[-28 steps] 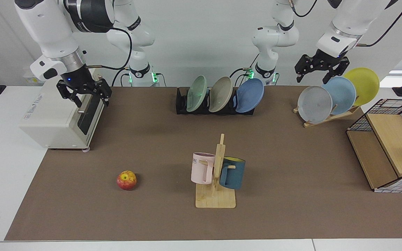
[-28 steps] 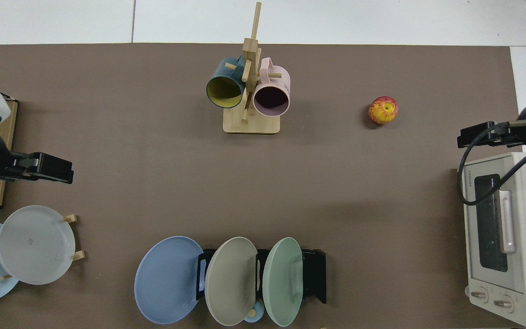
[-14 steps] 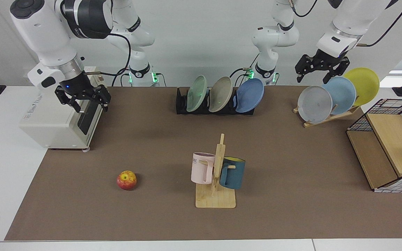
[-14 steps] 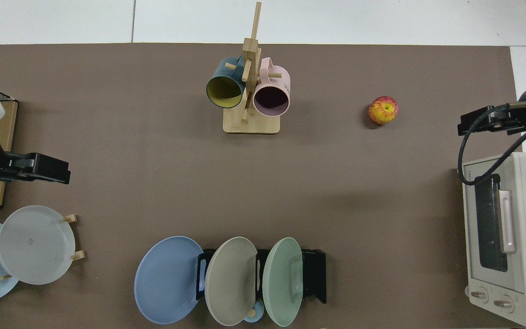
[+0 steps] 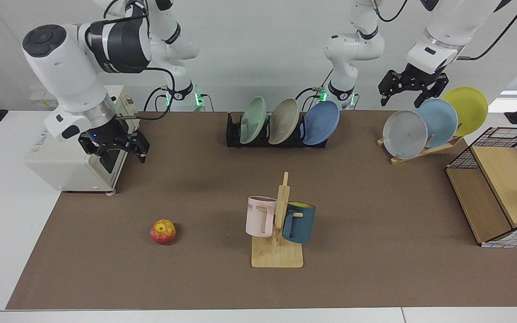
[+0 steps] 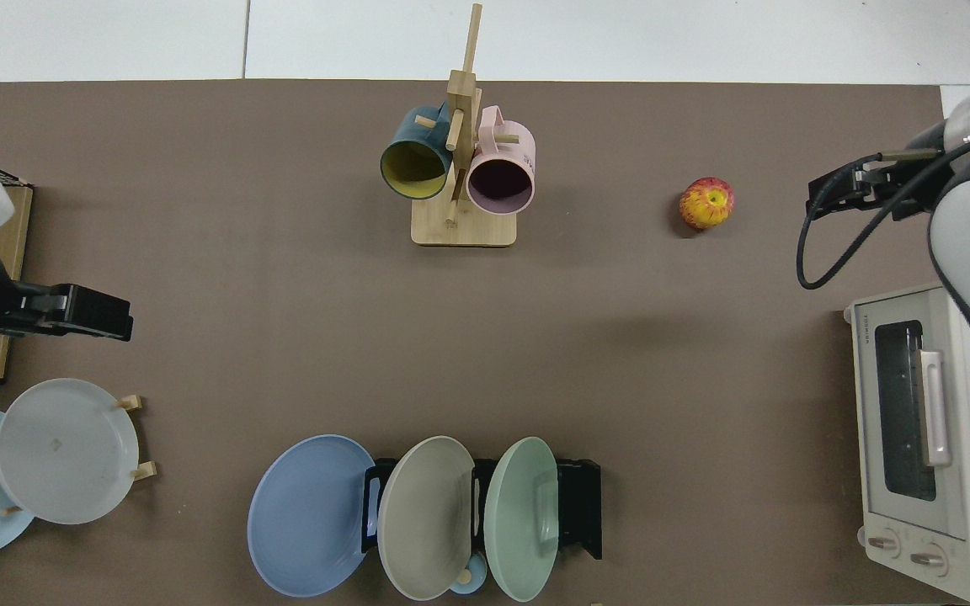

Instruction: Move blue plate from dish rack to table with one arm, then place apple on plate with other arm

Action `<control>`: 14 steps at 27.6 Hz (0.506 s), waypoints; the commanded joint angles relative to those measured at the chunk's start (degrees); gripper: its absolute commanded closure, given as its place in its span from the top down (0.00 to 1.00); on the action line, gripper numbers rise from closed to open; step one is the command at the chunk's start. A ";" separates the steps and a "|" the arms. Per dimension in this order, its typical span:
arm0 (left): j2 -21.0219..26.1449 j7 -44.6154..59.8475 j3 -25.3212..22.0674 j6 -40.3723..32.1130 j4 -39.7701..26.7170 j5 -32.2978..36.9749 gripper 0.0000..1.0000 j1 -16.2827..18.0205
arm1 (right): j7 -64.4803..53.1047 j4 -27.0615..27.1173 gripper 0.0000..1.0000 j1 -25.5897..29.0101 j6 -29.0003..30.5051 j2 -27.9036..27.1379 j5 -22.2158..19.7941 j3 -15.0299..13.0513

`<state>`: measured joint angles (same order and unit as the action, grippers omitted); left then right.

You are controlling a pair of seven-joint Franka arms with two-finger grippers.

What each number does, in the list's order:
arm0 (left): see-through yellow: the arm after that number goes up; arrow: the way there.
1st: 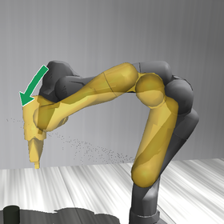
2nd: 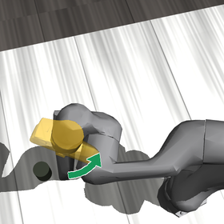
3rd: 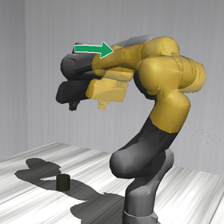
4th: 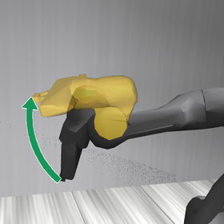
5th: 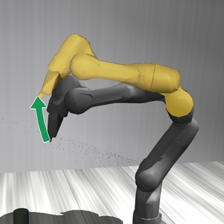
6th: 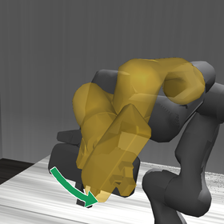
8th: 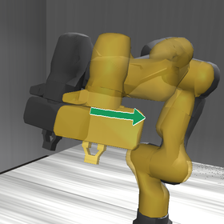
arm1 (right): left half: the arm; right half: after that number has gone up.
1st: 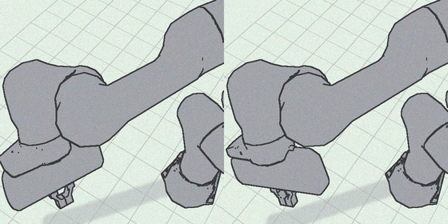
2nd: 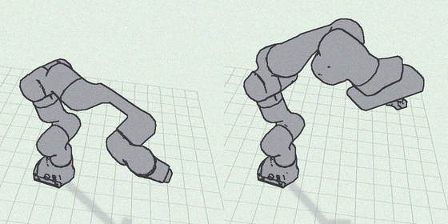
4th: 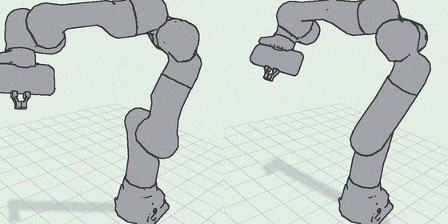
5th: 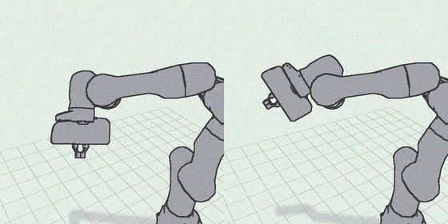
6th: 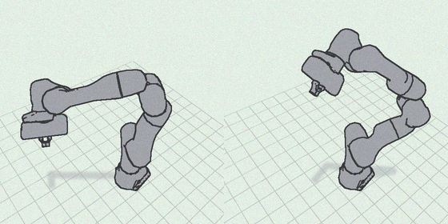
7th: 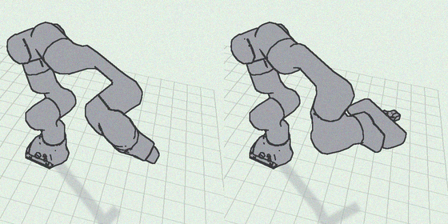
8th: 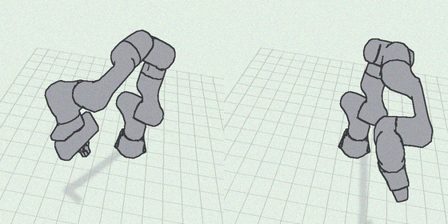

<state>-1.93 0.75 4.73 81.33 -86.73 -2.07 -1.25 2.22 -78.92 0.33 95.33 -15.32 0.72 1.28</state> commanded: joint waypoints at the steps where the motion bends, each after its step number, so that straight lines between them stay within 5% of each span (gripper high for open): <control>1: -5.18 -0.83 0.28 0.93 -7.73 -1.18 1.00 -0.07 | 2.27 4.91 1.00 -0.86 0.73 -4.80 -0.54 0.30; 6: -10.98 -1.19 0.98 4.09 -18.72 -1.18 1.00 -0.42 | 3.41 5.71 1.00 -1.91 2.84 -7.09 -0.63 0.22; 14: -13.89 -1.19 3.18 10.06 -32.16 -4.00 1.00 -0.77 | 4.20 5.18 1.00 -2.70 8.20 -11.13 -1.33 0.48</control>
<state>-11.67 0.32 6.72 85.50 -107.63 -4.03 -1.46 4.98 -75.59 -2.09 101.15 -23.16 0.68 1.38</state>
